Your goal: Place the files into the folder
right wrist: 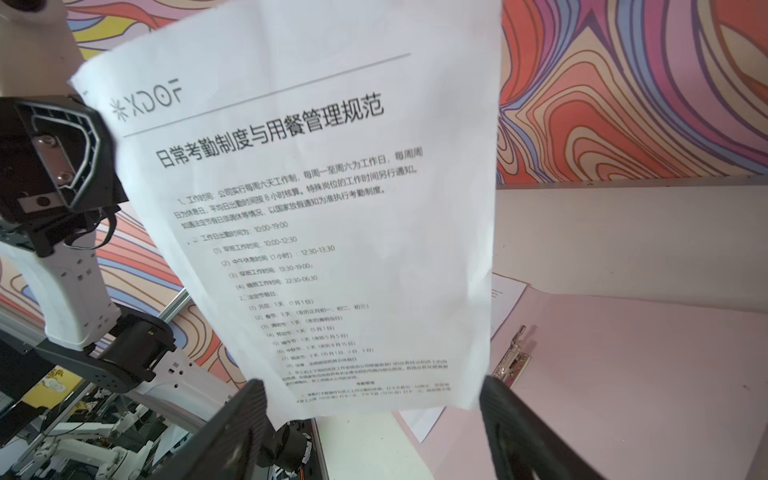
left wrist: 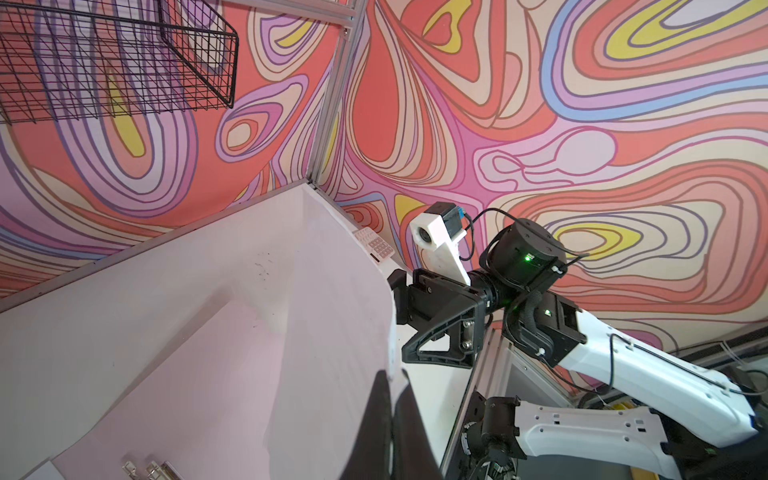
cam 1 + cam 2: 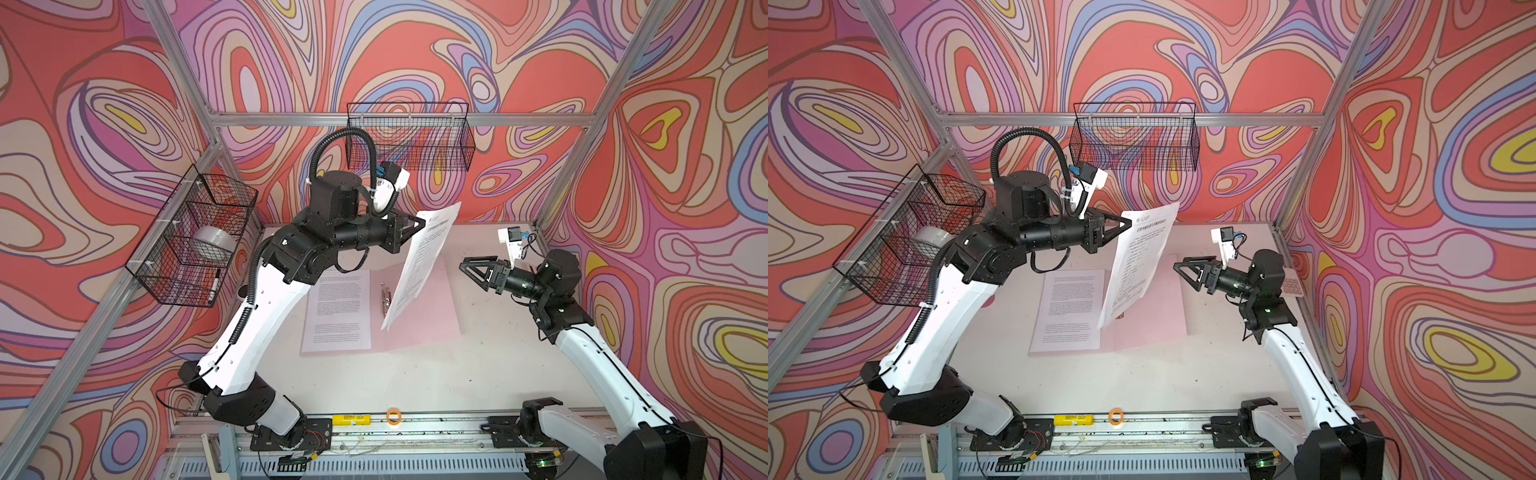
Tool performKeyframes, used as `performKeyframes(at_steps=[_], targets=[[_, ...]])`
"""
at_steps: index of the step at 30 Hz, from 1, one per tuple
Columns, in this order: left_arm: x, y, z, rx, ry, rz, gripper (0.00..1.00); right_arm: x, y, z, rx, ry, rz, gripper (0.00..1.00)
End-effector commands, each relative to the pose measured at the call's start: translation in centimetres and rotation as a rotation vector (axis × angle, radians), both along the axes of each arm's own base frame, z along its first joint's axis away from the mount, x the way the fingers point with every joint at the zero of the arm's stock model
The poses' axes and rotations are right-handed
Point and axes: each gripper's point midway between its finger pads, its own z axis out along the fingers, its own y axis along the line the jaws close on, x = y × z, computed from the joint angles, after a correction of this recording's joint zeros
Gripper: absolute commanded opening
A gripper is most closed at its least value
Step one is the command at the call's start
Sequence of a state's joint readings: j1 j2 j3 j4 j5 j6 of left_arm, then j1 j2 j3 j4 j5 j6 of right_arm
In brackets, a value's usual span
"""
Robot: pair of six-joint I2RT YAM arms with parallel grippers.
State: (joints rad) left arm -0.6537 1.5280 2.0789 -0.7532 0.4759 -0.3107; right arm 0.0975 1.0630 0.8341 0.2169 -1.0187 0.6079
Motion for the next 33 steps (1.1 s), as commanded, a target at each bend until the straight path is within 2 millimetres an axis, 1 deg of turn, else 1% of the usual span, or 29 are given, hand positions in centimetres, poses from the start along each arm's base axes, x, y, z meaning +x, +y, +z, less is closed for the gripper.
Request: performKeyframes(at_steps=[1,6,8,10,13,16,20,24,28,30,31,33], targets=[[-2.7,1.3,2.6,-0.047,-0.025,-0.042,0.00,-0.9,0.2,1.3,-0.002,-0.101,0.047,0.85],[-4.2,2.1,4.0,-0.077,-0.042,-0.060,0.00,0.2,0.1,1.4,-0.016,-0.109,0.021,0.84],[-4.8,2.4,4.5,-0.083,-0.051,-0.065,0.00,0.3,0.1,1.6,-0.027,-0.124,0.023,0.84],[-5.5,2.6,5.2,-0.103,-0.058,-0.086,0.00,0.0,0.4,2.2,-0.013,-0.152,0.052,0.85],[-6.5,2.4,6.1,-0.139,-0.061,-0.132,0.00,-1.1,1.1,3.3,0.048,-0.203,0.152,0.84],[-6.9,2.3,6.7,-0.171,-0.058,-0.167,0.00,-2.4,2.8,4.3,0.097,-0.250,0.295,0.83],[-6.5,2.7,7.1,-0.204,-0.046,-0.180,0.00,-2.7,4.9,4.9,0.131,-0.259,0.412,0.83],[-6.5,3.2,7.4,-0.231,-0.045,-0.191,0.00,-2.3,5.1,4.8,0.132,-0.272,0.418,0.82],[-5.7,3.3,6.9,-0.243,-0.025,-0.196,0.00,-3.0,5.3,5.4,0.140,-0.305,0.454,0.79],[-4.6,3.4,6.3,-0.256,0.000,-0.190,0.00,-3.8,5.2,6.3,0.167,-0.325,0.491,0.76],[-4.2,3.5,6.1,-0.265,0.011,-0.191,0.00,-3.8,5.3,6.4,0.162,-0.313,0.506,0.73],[-3.1,3.8,5.3,-0.287,0.039,-0.186,0.00,-3.7,5.5,6.3,0.160,-0.313,0.513,0.64]])
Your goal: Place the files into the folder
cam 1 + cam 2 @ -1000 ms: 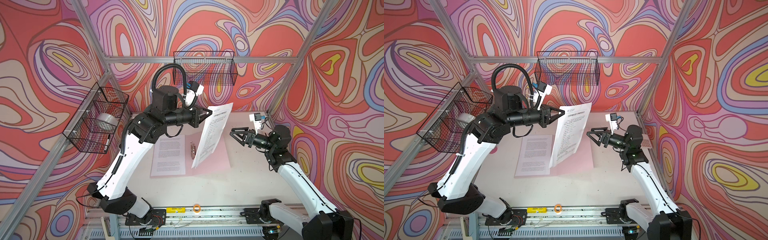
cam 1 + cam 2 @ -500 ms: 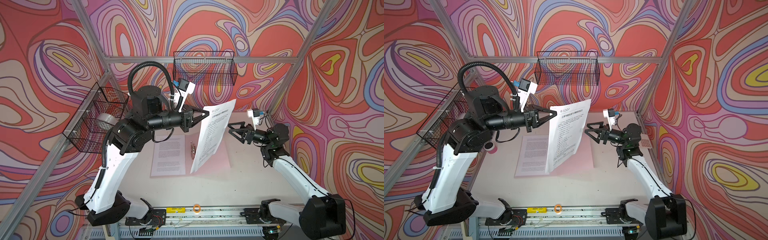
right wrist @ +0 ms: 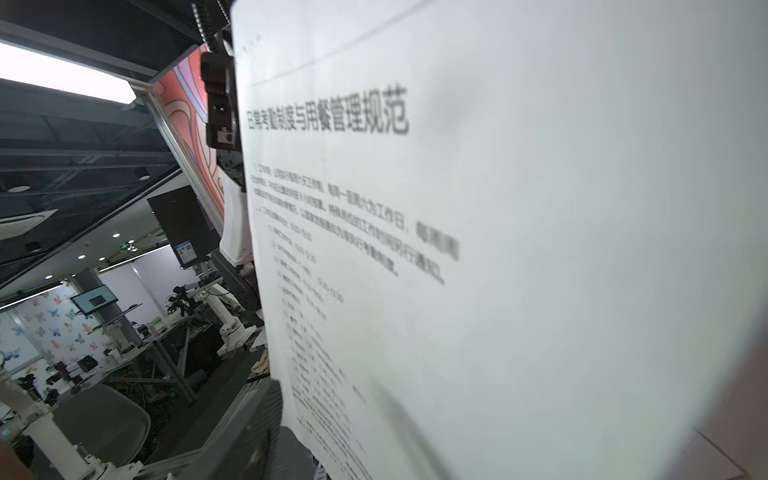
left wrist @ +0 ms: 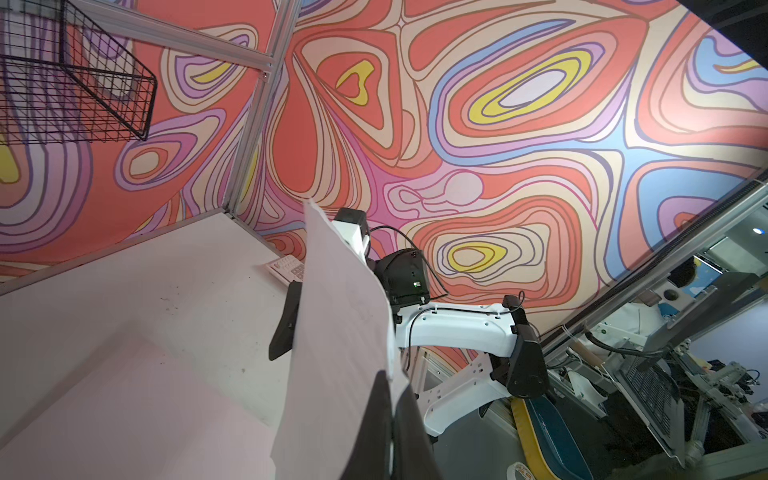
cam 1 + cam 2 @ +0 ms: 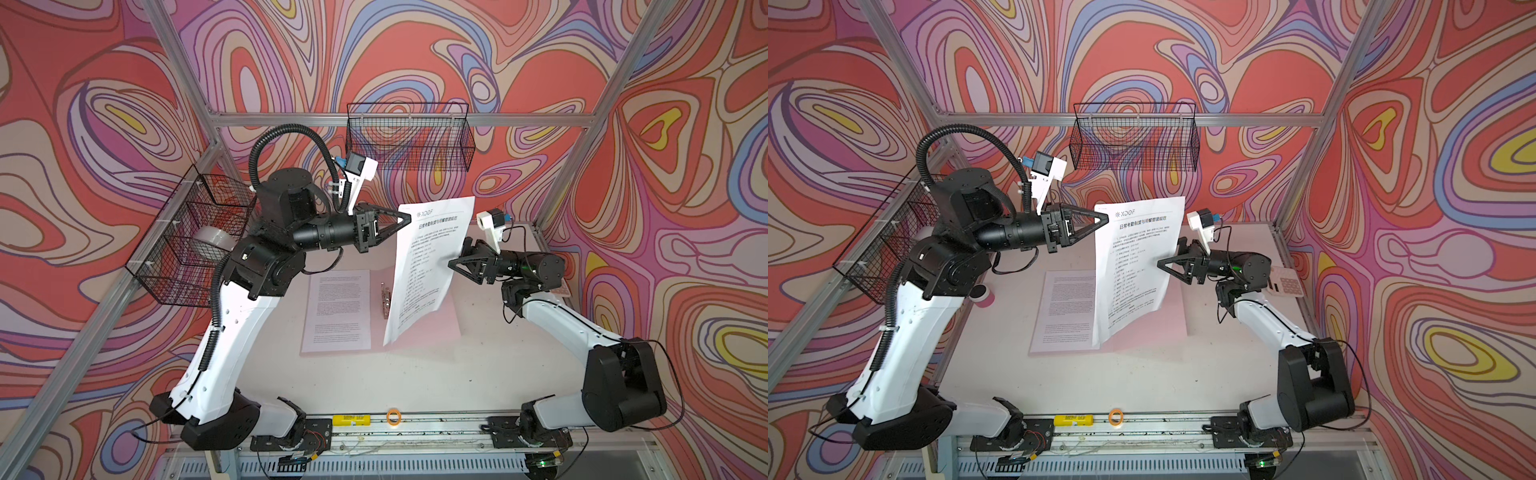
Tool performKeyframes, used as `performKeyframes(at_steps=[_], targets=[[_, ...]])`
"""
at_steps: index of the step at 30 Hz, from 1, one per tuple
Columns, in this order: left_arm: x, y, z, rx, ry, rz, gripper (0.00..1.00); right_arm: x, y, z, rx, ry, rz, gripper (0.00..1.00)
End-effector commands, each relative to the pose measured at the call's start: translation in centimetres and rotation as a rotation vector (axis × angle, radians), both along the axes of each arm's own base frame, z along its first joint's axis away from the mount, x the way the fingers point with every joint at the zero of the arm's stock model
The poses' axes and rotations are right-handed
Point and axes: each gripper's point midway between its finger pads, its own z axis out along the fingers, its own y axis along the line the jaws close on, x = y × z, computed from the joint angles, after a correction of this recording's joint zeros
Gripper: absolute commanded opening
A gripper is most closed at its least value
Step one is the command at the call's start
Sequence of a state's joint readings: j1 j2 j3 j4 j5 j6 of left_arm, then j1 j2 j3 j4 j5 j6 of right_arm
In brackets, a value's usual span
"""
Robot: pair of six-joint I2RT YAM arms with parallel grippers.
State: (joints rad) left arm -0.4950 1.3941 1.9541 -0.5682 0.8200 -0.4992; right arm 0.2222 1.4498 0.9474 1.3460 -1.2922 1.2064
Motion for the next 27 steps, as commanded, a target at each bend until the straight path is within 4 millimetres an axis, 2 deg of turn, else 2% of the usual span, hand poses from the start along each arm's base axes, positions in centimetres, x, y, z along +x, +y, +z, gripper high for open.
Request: performKeyframes(at_steps=[1,3,8,12,13,14,16,17,18,19,24,27], targets=[[0.6,0.5,0.6,-0.067,0.001,-0.030,0.00,-1.2,0.1,0.5,-0.002,-0.033,0.053,0.60],[1.6,1.3,-0.1,-0.084,0.025,-0.007,0.00,-1.0,0.2,0.2,-0.013,-0.013,0.061,0.47],[4.4,3.6,-2.4,-0.087,0.077,0.077,0.00,0.0,0.3,-0.3,-0.010,0.043,0.057,0.00],[7.0,5.1,-4.4,-0.098,0.127,0.136,0.00,2.1,0.4,-0.8,-0.008,0.153,0.038,0.00],[7.6,5.3,-5.1,-0.087,0.140,0.151,0.05,2.8,0.5,-1.2,-0.011,0.182,0.024,0.00],[8.3,5.5,-6.0,-0.069,0.156,0.173,0.33,4.1,0.5,-1.9,-0.020,0.234,-0.006,0.00],[9.6,6.0,-7.9,-0.039,0.190,0.222,0.66,6.1,0.6,-3.5,-0.052,0.299,-0.079,0.00],[10.3,6.3,-8.7,-0.037,0.195,0.246,0.73,7.4,0.6,-4.8,-0.087,0.344,-0.139,0.00],[10.9,6.5,-9.3,-0.045,0.195,0.262,0.97,8.1,0.7,-5.8,-0.126,0.366,-0.180,0.00],[11.6,6.9,-10.0,-0.051,0.211,0.282,1.00,8.8,0.8,-6.7,-0.163,0.391,-0.217,0.00],[15.1,8.9,-14.6,-0.009,0.292,0.384,1.00,11.8,0.5,-10.6,-0.197,0.546,-0.298,0.00],[16.5,10.1,-17.2,-0.012,0.347,0.432,1.00,13.7,0.6,-13.9,-0.207,0.645,-0.320,0.00]])
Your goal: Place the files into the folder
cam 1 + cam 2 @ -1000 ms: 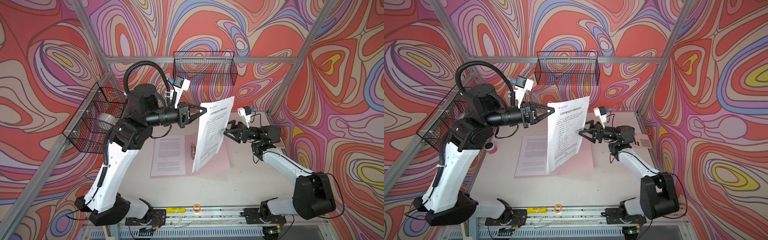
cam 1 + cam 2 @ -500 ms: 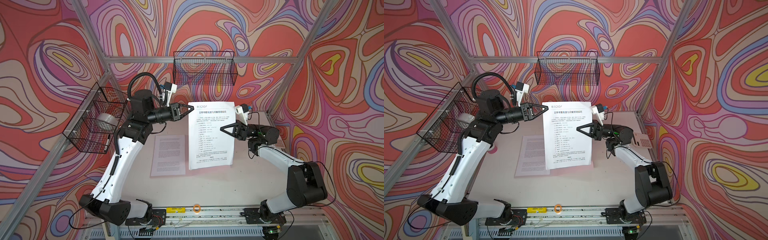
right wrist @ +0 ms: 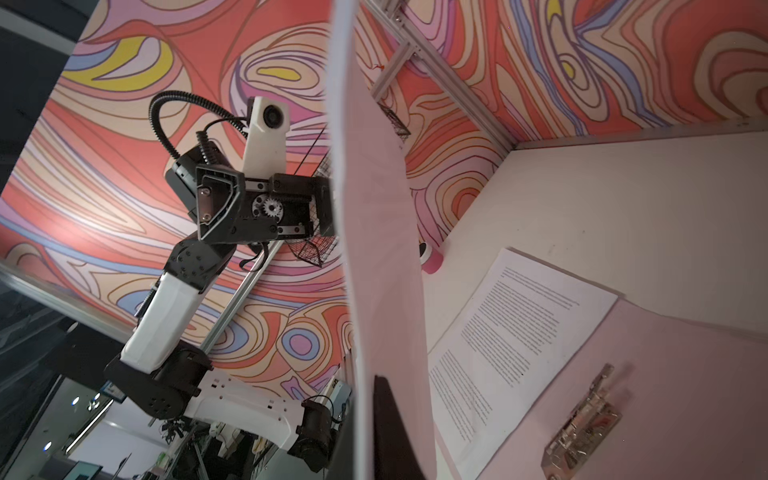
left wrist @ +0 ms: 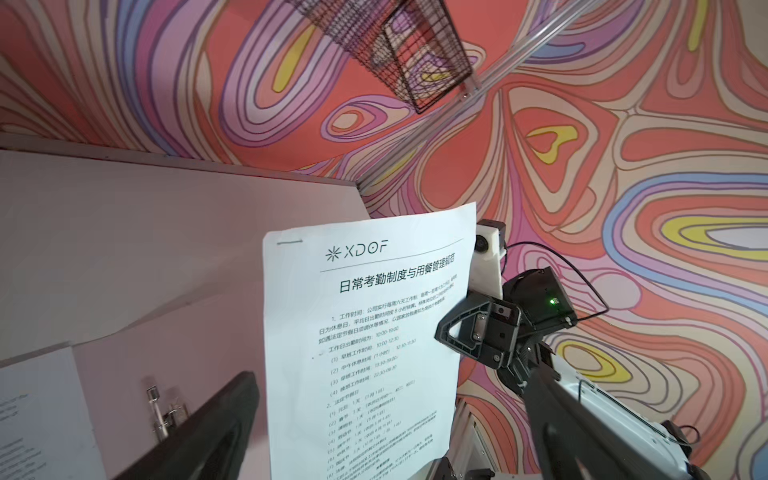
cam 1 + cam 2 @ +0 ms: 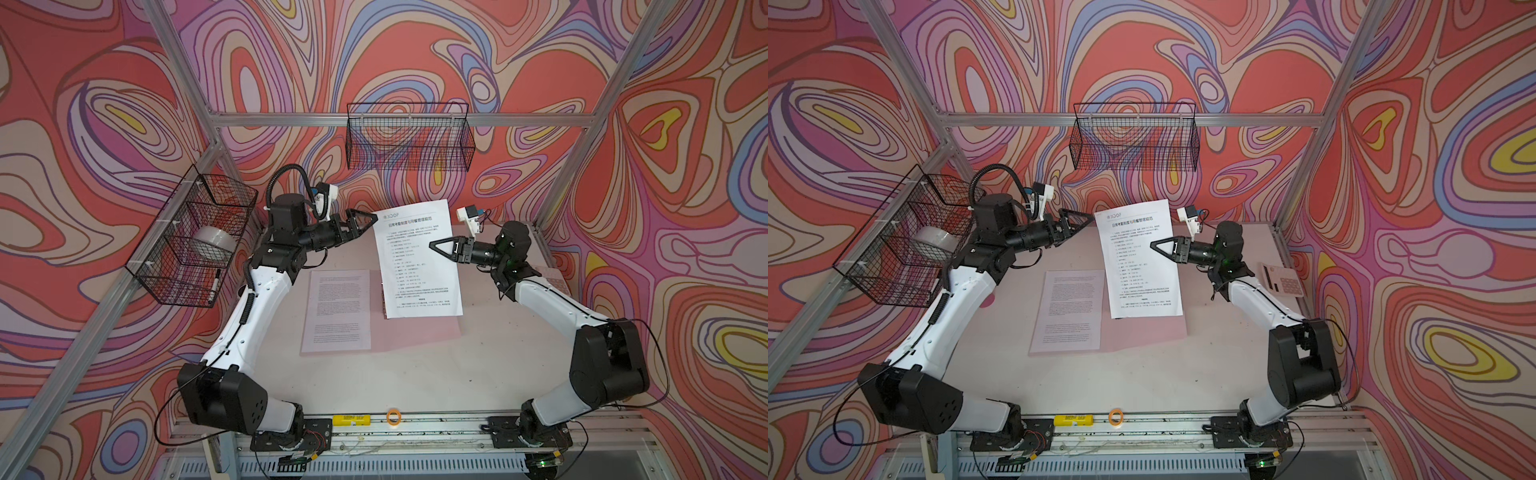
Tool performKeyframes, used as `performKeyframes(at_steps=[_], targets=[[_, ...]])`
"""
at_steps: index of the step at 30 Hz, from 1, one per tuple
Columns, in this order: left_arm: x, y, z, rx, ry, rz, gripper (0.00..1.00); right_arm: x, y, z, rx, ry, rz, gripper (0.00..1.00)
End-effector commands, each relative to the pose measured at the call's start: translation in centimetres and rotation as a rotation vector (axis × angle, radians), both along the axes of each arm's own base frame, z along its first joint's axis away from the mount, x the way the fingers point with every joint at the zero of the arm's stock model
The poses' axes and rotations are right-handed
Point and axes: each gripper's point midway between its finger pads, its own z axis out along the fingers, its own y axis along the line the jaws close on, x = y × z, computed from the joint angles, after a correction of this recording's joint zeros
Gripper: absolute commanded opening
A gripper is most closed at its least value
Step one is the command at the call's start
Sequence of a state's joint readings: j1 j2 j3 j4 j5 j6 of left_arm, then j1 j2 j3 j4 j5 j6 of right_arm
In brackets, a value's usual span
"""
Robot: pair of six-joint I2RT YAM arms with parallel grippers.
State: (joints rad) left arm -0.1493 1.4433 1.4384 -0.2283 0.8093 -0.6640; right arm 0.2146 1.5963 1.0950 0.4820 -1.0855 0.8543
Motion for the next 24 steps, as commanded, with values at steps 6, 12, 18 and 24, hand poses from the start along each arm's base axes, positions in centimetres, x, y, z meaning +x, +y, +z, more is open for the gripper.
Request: performKeyframes(at_steps=[6,12,18,24], targets=[[1.6,2.1,-4.8,0.042,0.040,0.099,1.00,4.8,-0.1,-12.5,-0.058,0.308,-0.080,0.00],[1.1,2.2,-8.2,0.045,0.083,0.098,1.00,5.3,-2.0,-16.8,-0.062,0.395,-0.091,0.00],[0.8,2.2,-9.8,0.053,0.108,0.087,1.00,4.6,-3.9,-18.6,-0.098,0.433,-0.115,0.00],[0.7,2.0,-9.6,0.046,0.104,0.075,1.00,4.3,-3.9,-19.7,-0.113,0.462,-0.102,0.00]])
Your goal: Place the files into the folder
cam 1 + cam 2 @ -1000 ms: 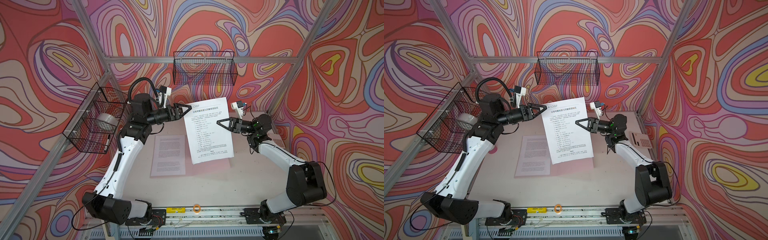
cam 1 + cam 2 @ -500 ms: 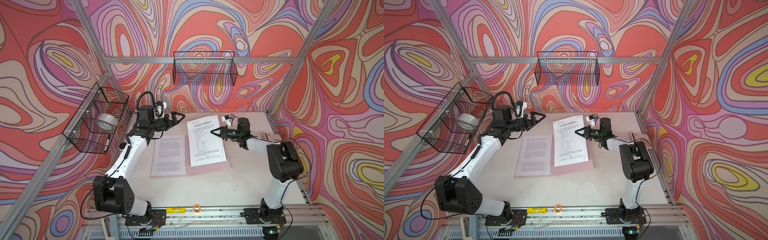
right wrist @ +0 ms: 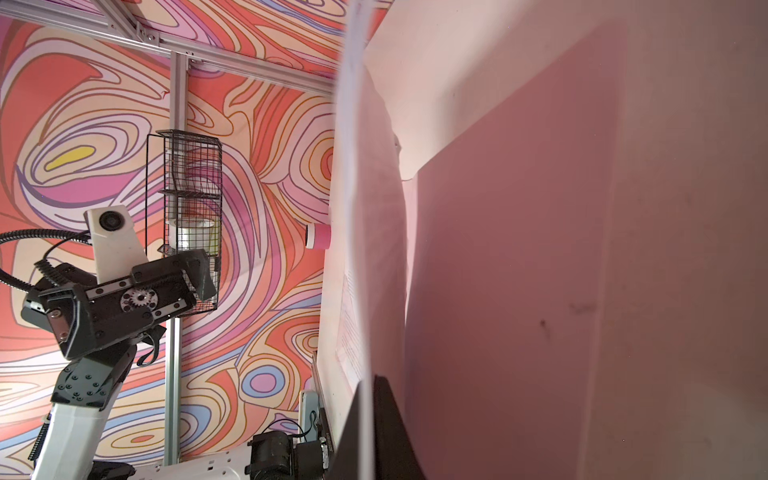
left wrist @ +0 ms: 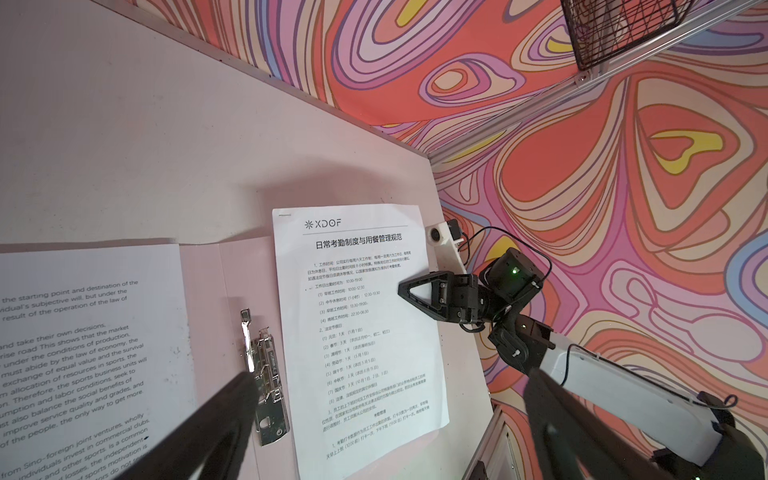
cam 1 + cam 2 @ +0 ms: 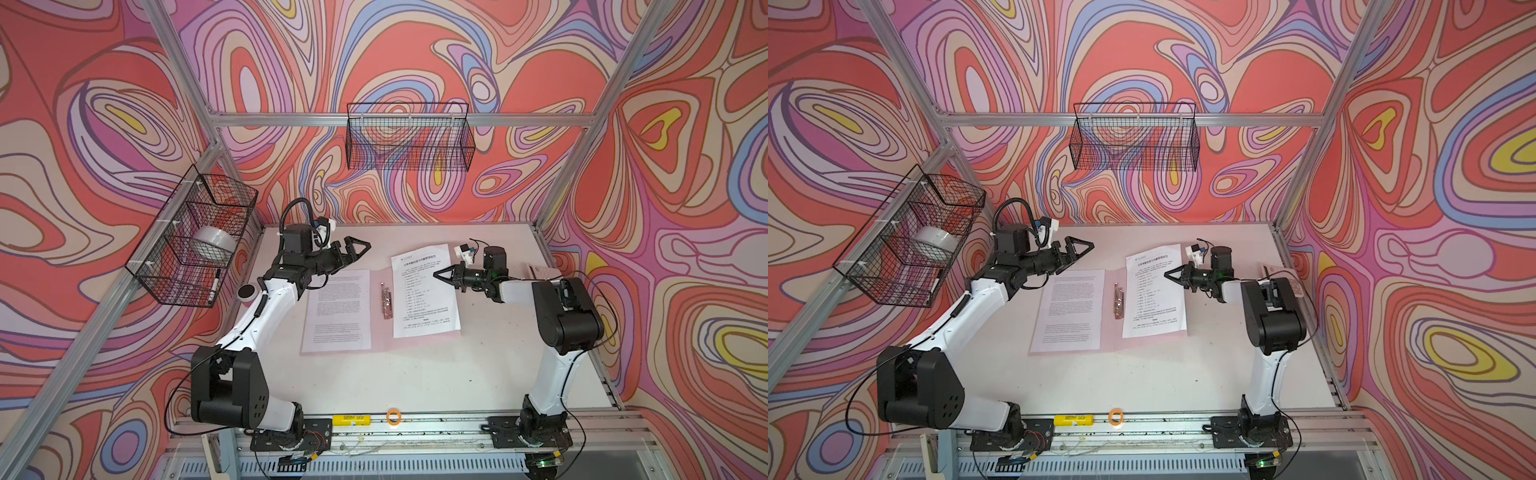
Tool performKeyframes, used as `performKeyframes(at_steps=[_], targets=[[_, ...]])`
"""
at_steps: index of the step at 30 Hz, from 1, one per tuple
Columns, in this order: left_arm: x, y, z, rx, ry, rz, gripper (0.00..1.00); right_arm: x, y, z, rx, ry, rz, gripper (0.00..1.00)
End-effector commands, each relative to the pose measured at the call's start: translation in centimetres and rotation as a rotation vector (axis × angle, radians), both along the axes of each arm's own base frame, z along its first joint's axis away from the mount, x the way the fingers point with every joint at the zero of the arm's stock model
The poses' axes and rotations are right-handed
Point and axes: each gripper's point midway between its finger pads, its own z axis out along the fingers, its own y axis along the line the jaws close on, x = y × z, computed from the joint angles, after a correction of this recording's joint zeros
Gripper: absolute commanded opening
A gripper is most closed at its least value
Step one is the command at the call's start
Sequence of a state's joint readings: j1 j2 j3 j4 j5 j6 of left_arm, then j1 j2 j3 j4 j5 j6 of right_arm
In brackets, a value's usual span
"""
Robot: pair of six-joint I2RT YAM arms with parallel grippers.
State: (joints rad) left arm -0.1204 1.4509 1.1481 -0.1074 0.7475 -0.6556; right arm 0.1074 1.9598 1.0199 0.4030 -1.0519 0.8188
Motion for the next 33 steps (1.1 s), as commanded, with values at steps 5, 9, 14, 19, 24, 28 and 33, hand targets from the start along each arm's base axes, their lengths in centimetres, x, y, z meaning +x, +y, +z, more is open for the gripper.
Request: performKeyframes(at_steps=[5,9,14,19,24,28,33], targets=[[-0.1,-0.1,1.5,-0.009,-0.062,-0.019,0.99,-0.7,0.5,-0.7,0.001,0.008,0.038,0.00],[-0.1,0.0,1.1,-0.004,-0.054,-0.018,0.99,-0.8,1.2,-0.9,0.002,0.011,0.059,0.00],[-0.1,-0.2,0.8,-0.013,-0.045,-0.028,0.99,-0.7,2.3,-1.4,-0.006,0.029,0.077,0.00],[-0.1,-0.3,0.9,-0.017,-0.044,-0.033,0.98,-0.7,3.9,-1.8,-0.049,0.029,0.105,0.00],[0.0,-0.3,0.8,-0.021,-0.039,-0.035,0.98,-0.4,4.5,-1.2,-0.012,0.038,0.100,0.00],[0.2,-0.1,-0.3,-0.002,-0.015,-0.017,0.98,0.2,4.6,-0.1,0.022,0.045,0.077,0.00],[0.5,3.3,-3.5,0.171,0.064,0.141,1.00,0.6,4.0,-1.8,-0.086,0.104,0.054,0.00]])
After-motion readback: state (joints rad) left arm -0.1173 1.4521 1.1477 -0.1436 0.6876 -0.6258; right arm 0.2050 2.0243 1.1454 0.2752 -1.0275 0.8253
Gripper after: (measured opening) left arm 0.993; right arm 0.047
